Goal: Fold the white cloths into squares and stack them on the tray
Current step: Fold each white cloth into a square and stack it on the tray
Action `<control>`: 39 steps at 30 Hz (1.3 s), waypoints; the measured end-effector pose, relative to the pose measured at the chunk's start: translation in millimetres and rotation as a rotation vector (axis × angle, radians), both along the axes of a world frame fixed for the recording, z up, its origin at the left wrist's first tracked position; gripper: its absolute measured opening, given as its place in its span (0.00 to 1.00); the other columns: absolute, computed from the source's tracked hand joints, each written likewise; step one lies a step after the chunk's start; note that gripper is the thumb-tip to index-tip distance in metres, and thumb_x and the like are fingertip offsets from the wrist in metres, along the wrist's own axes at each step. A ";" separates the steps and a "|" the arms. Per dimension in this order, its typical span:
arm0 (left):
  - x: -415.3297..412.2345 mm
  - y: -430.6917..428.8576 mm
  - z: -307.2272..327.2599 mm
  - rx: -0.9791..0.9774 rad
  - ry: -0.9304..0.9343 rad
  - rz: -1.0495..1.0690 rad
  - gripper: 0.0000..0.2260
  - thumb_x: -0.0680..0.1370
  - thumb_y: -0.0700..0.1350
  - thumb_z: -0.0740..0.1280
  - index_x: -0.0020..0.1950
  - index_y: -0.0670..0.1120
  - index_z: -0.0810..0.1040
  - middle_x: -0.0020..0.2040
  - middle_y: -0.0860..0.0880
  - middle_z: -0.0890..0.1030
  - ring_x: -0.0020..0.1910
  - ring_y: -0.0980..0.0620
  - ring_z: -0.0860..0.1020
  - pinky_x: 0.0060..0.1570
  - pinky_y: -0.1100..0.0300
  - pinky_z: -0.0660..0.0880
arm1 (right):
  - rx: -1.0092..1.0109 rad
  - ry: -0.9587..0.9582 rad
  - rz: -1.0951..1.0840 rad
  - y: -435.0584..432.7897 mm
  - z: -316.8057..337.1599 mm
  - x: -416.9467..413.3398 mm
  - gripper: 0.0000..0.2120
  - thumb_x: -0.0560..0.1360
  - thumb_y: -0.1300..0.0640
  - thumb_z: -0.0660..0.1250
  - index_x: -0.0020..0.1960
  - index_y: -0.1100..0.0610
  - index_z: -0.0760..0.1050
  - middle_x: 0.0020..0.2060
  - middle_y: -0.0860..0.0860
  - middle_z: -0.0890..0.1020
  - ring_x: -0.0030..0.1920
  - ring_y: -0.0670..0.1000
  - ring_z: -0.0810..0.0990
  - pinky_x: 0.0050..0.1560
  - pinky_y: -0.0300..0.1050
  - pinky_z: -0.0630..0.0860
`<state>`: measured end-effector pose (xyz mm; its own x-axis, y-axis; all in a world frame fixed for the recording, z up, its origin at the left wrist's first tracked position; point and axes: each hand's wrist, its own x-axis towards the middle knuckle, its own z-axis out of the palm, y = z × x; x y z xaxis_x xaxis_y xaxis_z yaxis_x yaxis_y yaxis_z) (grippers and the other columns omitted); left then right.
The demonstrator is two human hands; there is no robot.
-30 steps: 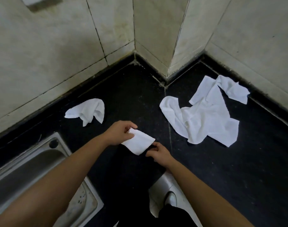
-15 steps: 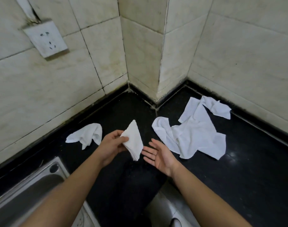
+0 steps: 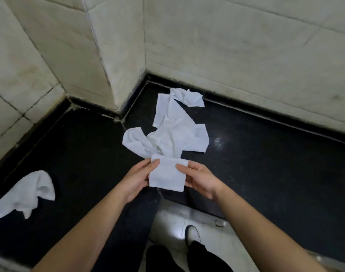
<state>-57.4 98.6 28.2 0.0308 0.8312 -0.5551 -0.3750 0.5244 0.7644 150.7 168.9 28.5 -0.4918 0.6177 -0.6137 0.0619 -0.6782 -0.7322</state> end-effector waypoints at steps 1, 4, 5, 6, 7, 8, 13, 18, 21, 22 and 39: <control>11.3 8.5 1.3 0.025 0.062 0.007 0.15 0.79 0.51 0.68 0.63 0.47 0.80 0.59 0.48 0.84 0.60 0.48 0.81 0.62 0.47 0.76 | 0.027 -0.010 -0.020 1.6 3.6 13.0 0.15 0.78 0.57 0.70 0.64 0.60 0.79 0.59 0.56 0.84 0.61 0.56 0.82 0.61 0.50 0.78; 50.7 28.8 8.2 0.085 0.144 0.007 0.12 0.79 0.49 0.69 0.58 0.43 0.83 0.55 0.48 0.85 0.58 0.48 0.82 0.60 0.51 0.77 | 0.101 -0.039 -0.124 3.2 17.8 57.6 0.15 0.78 0.56 0.71 0.62 0.60 0.79 0.58 0.58 0.84 0.59 0.58 0.83 0.60 0.53 0.79; 65.1 33.2 13.8 0.098 0.153 -0.012 0.12 0.79 0.48 0.69 0.57 0.43 0.83 0.54 0.48 0.85 0.57 0.48 0.82 0.59 0.52 0.77 | 0.130 -0.042 -0.155 2.6 24.1 73.7 0.15 0.78 0.55 0.70 0.62 0.59 0.80 0.57 0.58 0.84 0.58 0.57 0.83 0.58 0.53 0.80; 79.2 37.0 20.5 0.115 0.154 -0.035 0.12 0.79 0.48 0.69 0.56 0.42 0.83 0.54 0.48 0.85 0.56 0.49 0.83 0.59 0.53 0.77 | 0.151 -0.039 -0.189 0.9 32.3 89.1 0.14 0.78 0.55 0.70 0.61 0.59 0.80 0.57 0.57 0.84 0.57 0.56 0.83 0.57 0.52 0.80; 93.4 39.0 28.9 0.135 0.162 -0.061 0.12 0.79 0.48 0.69 0.56 0.41 0.83 0.54 0.48 0.85 0.56 0.49 0.83 0.58 0.53 0.77 | 0.177 -0.039 -0.217 -1.4 40.0 104.3 0.13 0.78 0.55 0.70 0.61 0.58 0.81 0.56 0.57 0.85 0.56 0.55 0.84 0.55 0.50 0.80; 111.4 41.6 38.9 0.165 0.178 -0.097 0.13 0.79 0.48 0.69 0.55 0.40 0.83 0.54 0.47 0.85 0.56 0.49 0.83 0.59 0.52 0.77 | 0.210 -0.033 -0.255 -4.9 50.7 122.8 0.12 0.79 0.55 0.69 0.60 0.58 0.81 0.54 0.56 0.85 0.53 0.54 0.85 0.52 0.48 0.80; 199.2 50.9 93.6 0.351 0.294 -0.204 0.11 0.79 0.50 0.68 0.57 0.47 0.84 0.54 0.50 0.85 0.56 0.52 0.82 0.60 0.54 0.76 | 0.390 -0.039 -0.375 -18.8 93.6 214.2 0.09 0.76 0.53 0.72 0.53 0.57 0.83 0.48 0.54 0.85 0.49 0.52 0.82 0.54 0.51 0.79; 305.2 38.2 128.2 0.538 0.385 -0.210 0.07 0.78 0.47 0.70 0.53 0.48 0.85 0.51 0.52 0.86 0.54 0.54 0.82 0.59 0.55 0.77 | 0.564 -0.083 -0.466 -52.8 124.2 315.9 0.08 0.76 0.52 0.72 0.52 0.55 0.84 0.45 0.49 0.85 0.45 0.45 0.81 0.44 0.40 0.77; 385.8 21.3 134.7 0.578 0.356 -0.225 0.06 0.77 0.45 0.71 0.52 0.46 0.86 0.51 0.48 0.86 0.53 0.51 0.82 0.62 0.49 0.76 | 0.668 -0.153 -0.585 -82.0 129.3 398.1 0.09 0.76 0.51 0.73 0.51 0.55 0.85 0.46 0.47 0.86 0.46 0.43 0.82 0.47 0.39 0.78; 417.4 15.5 135.5 0.587 0.340 -0.250 0.06 0.77 0.45 0.71 0.51 0.46 0.86 0.51 0.47 0.86 0.54 0.49 0.82 0.63 0.49 0.76 | 0.682 -0.169 -0.647 -93.2 127.5 428.5 0.09 0.76 0.51 0.73 0.51 0.55 0.85 0.48 0.48 0.86 0.48 0.44 0.83 0.50 0.42 0.79; 791.6 6.6 133.2 0.661 0.292 -0.742 0.05 0.77 0.43 0.71 0.50 0.44 0.85 0.48 0.45 0.86 0.44 0.52 0.82 0.45 0.57 0.80 | 0.636 -0.385 -0.947 -196.1 118.2 781.9 0.08 0.77 0.53 0.71 0.56 0.50 0.84 0.51 0.44 0.86 0.51 0.42 0.82 0.55 0.38 0.75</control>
<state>734.2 105.2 161.4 0.5972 0.7996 -0.0634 0.1174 -0.0090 0.9930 932.6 -27.2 146.7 0.4689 0.8800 -0.0756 0.0221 -0.0973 -0.9950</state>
